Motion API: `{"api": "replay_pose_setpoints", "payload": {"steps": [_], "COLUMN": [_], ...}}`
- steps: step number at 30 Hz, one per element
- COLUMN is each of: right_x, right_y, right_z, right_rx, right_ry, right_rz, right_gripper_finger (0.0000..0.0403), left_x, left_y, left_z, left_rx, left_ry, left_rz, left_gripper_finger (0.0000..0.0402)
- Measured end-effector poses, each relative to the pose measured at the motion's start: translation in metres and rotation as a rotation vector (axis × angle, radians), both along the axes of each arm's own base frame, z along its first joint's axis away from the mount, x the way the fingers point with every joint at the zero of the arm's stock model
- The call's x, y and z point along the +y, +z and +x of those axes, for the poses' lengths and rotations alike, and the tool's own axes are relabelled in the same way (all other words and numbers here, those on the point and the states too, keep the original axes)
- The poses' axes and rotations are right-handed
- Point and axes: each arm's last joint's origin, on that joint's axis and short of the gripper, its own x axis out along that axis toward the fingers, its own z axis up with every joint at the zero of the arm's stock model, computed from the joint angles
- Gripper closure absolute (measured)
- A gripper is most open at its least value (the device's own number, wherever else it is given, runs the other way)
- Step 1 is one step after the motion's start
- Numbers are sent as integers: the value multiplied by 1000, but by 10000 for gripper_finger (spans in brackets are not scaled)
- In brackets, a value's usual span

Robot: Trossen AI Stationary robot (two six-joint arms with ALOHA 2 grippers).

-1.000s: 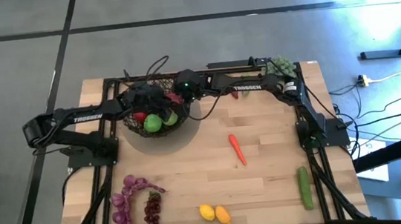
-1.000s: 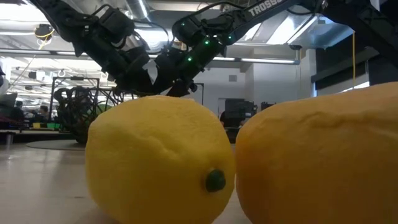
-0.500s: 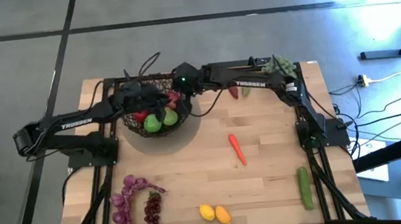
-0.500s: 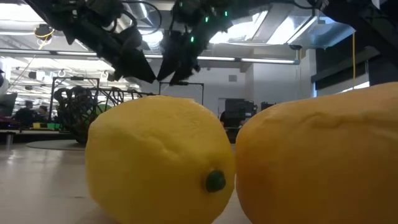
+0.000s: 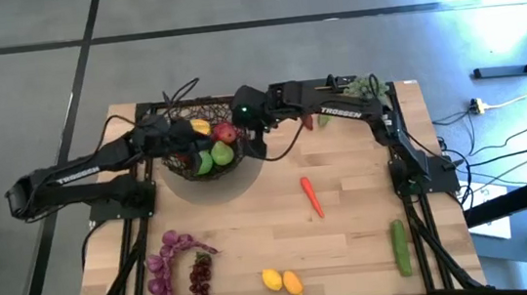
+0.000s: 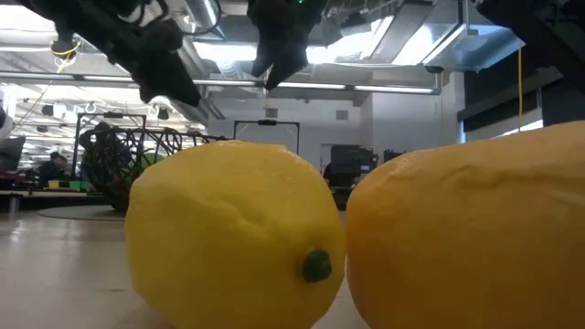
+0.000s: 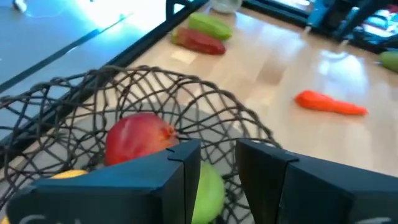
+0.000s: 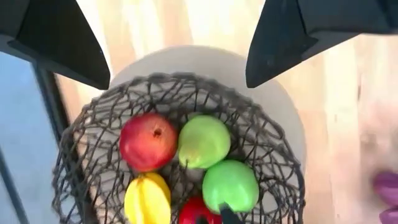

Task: Build produce basket
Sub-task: Put the bottom green cucumber into the black wire basket

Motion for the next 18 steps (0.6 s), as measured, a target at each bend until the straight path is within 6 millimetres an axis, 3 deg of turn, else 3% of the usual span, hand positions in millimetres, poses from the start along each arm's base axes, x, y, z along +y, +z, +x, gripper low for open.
{"api": "replay_pose_setpoints", "payload": {"steps": [8,14,18], "right_x": [21,49,72], "right_y": [23,41,40], "right_z": [-37,-64,-68], "right_rx": [128,177,188], "right_ry": [-153,-302,-372], "right_rz": [-33,43,104], "right_gripper_finger": [36,36,36], "left_x": [-20,-29,-34], "left_y": [12,10,8], "left_z": [-13,-18,-18], "left_rx": [-56,-24,-10], "left_ry": [-87,-135,-171], "left_rz": [35,21,17], "left_gripper_finger": [309,309,309]}}
